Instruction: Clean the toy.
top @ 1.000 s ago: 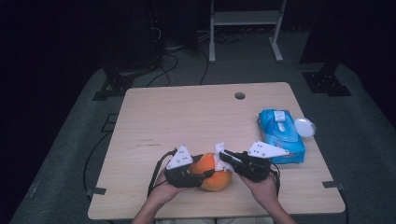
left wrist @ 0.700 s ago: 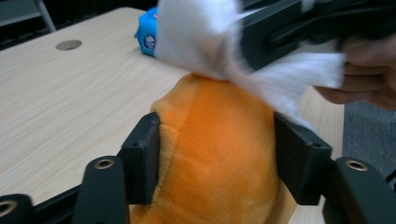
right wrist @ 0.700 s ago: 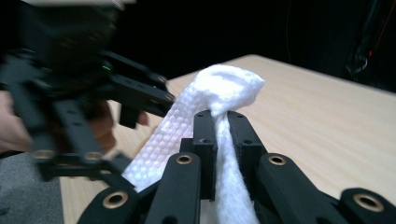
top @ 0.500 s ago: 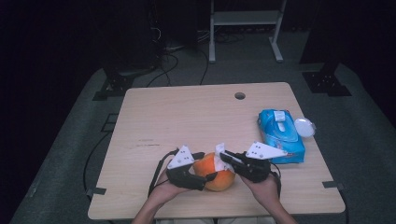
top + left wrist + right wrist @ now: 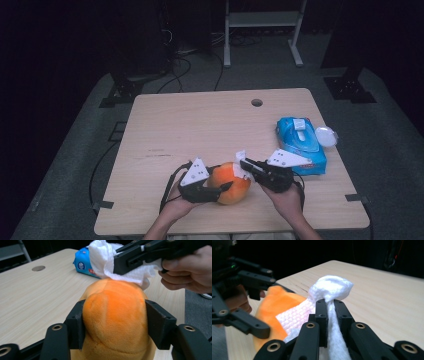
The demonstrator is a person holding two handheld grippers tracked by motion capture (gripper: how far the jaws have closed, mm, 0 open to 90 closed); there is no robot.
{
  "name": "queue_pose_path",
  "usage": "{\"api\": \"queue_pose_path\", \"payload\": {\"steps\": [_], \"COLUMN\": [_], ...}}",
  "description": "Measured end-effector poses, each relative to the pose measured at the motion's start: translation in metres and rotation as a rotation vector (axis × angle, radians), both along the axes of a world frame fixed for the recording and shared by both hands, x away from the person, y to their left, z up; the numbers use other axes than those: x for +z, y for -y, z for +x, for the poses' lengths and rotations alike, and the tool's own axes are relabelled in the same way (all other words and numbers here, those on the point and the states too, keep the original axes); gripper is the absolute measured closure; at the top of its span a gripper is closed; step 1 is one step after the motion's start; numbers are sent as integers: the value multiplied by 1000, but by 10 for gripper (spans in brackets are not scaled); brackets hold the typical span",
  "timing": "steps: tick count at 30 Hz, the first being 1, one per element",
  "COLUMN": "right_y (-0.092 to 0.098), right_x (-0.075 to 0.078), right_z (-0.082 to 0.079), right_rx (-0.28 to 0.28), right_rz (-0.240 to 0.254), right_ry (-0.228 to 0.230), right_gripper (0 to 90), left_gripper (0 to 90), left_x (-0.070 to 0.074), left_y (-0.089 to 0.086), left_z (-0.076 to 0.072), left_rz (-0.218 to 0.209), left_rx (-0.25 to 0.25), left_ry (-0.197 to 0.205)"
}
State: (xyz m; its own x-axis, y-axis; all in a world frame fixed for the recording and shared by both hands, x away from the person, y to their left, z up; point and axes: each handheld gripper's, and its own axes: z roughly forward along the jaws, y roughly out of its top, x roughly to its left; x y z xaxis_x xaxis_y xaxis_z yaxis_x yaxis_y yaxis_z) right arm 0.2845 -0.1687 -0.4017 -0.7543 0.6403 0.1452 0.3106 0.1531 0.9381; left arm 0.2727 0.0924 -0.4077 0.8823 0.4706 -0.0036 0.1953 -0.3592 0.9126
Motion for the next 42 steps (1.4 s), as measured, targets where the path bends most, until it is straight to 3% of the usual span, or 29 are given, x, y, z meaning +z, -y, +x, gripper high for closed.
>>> {"api": "queue_pose_path", "payload": {"steps": [3,6,9,12,14,16,17,19,21,23,25,26,28,31,32,34,37,38,40,42], "right_y": [-5,-8,-2,-6,-15,-25,-25,-16,-5,-5,-12,-15,-17,-7,-4,-2,-13,-17,-18,-12], "right_x": [1,1,-5,-1,4,6,5,0,-5,-5,-1,1,2,-5,-7,-8,2,5,7,5], "right_z": [-5,-4,2,-3,-10,-14,-14,-7,0,-2,-7,-8,-7,1,3,4,-4,-6,-6,-1], "right_rx": [34,40,22,47,121,140,135,108,68,75,119,148,152,99,92,97,153,161,151,127], "right_rz": [-12,-26,-23,-10,26,-33,-42,-17,23,37,57,70,52,18,27,52,67,50,39,38], "right_ry": [20,21,1,4,11,54,55,18,-21,-35,-33,-28,-17,-30,-49,-73,-50,-37,-18,-20], "right_gripper": [818,818,818,818,817,817,816,815,816,817,816,816,816,815,816,816,816,816,816,816], "left_gripper": [258,164,199,250,262,254,229,193,201,275,335,348,351,257,219,200,331,363,397,395], "left_x": [0,-4,-13,-13,-15,-14,-13,-14,-17,-20,-19,-19,-18,-19,-20,-22,-17,-13,-9,-10], "left_y": [0,-7,-9,-6,-3,-2,-4,-6,-5,-2,0,1,-2,-4,-3,0,5,6,7,7], "left_z": [4,11,14,11,8,7,8,10,11,9,7,6,6,9,10,9,1,-2,-4,-3], "left_rz": [-10,-22,-34,-9,0,9,4,-24,-21,-1,20,30,27,-8,-5,24,91,113,138,163], "left_rx": [-36,-9,-34,-71,-92,-93,-93,-89,-85,-89,-94,-93,-92,-123,-124,-118,-106,-89,-52,-22], "left_ry": [-34,-84,-122,-99,-85,-79,-83,-93,-98,-78,-58,-49,-53,-83,-83,-69,29,72,136,157]}}
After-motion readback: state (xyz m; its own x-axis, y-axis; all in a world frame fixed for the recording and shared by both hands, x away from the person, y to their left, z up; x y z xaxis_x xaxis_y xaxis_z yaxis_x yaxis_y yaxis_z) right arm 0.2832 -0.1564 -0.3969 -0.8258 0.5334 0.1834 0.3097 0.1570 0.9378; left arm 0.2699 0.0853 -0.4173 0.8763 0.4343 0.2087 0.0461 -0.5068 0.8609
